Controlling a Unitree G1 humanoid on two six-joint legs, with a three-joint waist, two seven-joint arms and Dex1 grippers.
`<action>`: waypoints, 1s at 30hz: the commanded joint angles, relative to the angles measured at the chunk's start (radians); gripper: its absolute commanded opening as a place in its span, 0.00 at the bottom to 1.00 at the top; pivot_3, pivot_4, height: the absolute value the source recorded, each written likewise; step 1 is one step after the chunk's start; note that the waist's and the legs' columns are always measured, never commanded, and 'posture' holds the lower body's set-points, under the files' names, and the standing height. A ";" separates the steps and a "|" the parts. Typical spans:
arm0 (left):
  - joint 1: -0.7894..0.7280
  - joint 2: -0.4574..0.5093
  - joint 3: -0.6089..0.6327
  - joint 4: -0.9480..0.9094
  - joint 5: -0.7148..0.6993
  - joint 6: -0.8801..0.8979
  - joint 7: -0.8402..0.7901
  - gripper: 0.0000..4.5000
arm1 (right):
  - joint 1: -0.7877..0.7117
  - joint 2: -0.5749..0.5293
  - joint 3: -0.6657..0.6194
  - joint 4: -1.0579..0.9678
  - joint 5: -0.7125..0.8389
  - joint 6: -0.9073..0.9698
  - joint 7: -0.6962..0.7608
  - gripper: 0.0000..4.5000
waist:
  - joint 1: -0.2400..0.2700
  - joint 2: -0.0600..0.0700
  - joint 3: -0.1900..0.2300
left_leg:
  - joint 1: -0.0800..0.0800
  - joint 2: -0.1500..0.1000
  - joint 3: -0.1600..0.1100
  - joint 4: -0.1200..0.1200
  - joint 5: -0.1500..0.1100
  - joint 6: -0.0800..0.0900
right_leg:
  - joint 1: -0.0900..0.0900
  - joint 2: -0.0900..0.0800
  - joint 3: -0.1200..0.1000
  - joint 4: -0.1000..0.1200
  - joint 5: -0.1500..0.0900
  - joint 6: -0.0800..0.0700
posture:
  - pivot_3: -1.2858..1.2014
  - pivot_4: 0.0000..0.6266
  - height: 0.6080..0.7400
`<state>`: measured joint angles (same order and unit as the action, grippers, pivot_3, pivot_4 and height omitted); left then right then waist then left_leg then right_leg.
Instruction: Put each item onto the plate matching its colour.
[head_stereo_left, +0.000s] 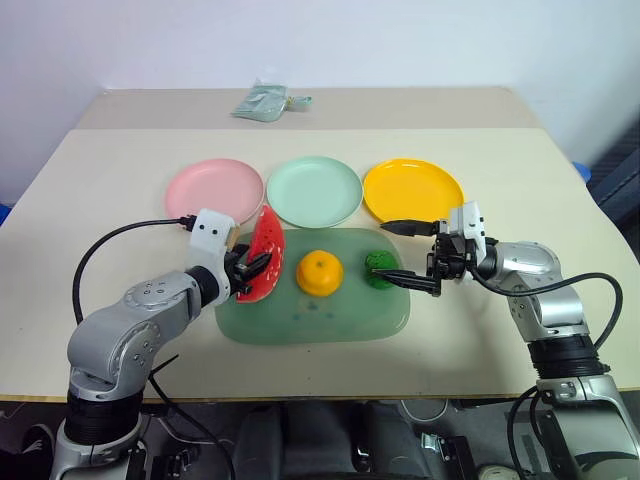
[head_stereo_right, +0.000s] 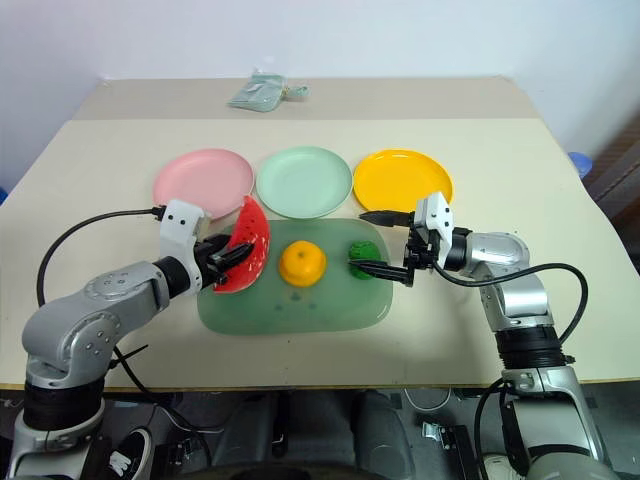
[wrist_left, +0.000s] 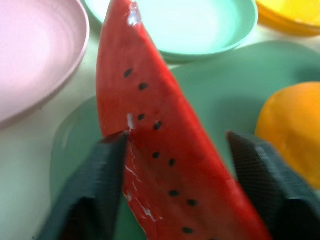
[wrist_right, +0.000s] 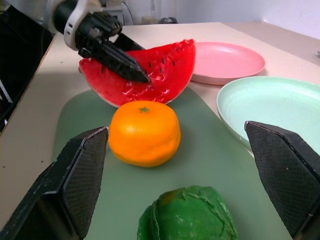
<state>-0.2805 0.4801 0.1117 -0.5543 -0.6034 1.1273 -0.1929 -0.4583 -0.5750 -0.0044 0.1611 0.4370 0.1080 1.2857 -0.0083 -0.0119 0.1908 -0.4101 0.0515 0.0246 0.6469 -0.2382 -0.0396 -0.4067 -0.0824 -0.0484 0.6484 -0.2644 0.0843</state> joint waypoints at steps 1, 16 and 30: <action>-0.011 0.017 0.016 -0.006 0.024 -0.039 -0.015 0.37 | -0.023 0.002 -0.010 -0.012 0.006 -0.019 0.005 1.00 | 0.000 0.000 0.000 | 0.000 0.000 0.000 0.000 0.000 0.000 | 0.000 0.000 0.000 0.000 0.000 0.000 | 0.52 0.24 1.00; -0.073 0.035 0.036 0.032 0.057 -0.112 -0.054 0.37 | -0.034 0.012 -0.025 -0.041 0.040 0.005 -0.007 1.00 | 0.000 0.000 0.000 | 0.000 0.000 0.000 0.000 0.000 0.000 | 0.000 0.000 0.000 0.000 0.000 0.000 | 0.52 0.24 1.00; -0.371 0.046 0.045 0.636 0.276 -0.532 -0.095 0.37 | -0.115 0.096 -0.050 0.018 0.026 -0.049 -0.133 1.00 | 0.000 0.000 0.000 | 0.000 0.000 0.000 0.000 0.000 0.000 | 0.000 0.000 0.000 0.000 0.000 0.000 | 0.52 0.24 1.00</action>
<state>-0.6146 0.5131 0.1492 0.0238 -0.3688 0.6774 -0.2774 -0.5538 -0.4829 -0.0249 0.1791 0.4731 0.0911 1.1718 -0.0084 -0.0120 0.1908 -0.4102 0.0514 0.0251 0.6468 -0.2382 -0.0396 -0.4073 -0.0821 -0.0488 0.6486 -0.2643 0.0845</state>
